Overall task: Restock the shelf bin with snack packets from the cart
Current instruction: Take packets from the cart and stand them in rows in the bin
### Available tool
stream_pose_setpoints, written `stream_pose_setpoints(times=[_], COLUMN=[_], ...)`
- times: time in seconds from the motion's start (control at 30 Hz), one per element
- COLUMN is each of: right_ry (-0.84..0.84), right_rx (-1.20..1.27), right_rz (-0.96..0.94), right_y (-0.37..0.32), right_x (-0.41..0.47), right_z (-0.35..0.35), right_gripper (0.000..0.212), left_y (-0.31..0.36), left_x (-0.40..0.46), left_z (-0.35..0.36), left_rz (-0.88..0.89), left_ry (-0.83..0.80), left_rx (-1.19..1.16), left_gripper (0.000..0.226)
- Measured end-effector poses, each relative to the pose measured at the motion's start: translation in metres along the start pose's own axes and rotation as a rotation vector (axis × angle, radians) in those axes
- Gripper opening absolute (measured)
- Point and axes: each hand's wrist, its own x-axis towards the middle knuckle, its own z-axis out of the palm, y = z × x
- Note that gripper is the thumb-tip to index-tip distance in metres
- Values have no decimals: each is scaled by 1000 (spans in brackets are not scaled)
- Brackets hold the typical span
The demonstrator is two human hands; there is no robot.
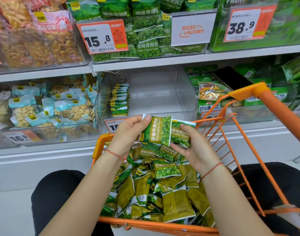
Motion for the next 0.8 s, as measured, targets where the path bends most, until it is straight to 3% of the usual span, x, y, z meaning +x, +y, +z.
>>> stream_pose_setpoints(times=[0.07,0.2,0.4,0.53,0.67,0.8], right_ry=[-69,-212,-354,-317,-301,-235], right_rx=[4,-104,-194,-288,-319,-339], right_rz=[61,84,54,9,34,0], right_y=[0,0,2,1,3,0], right_x=[-3,-8,-16,-16,-20,-22], right_z=[2,6,11,9,12,20], right_gripper=[26,49,66,44,22,27], left_y=[9,25,34,26,17,16], left_x=[3,9,19,21,21,23], left_z=[0,4,21,23,14,-23], left_rz=[35,104,168,230,304,303], left_ry=[-9,-73,-200,-183,-24,114], left_rx=[19,290,743,682,515,393], left_gripper=[22,12,13,11,15,23])
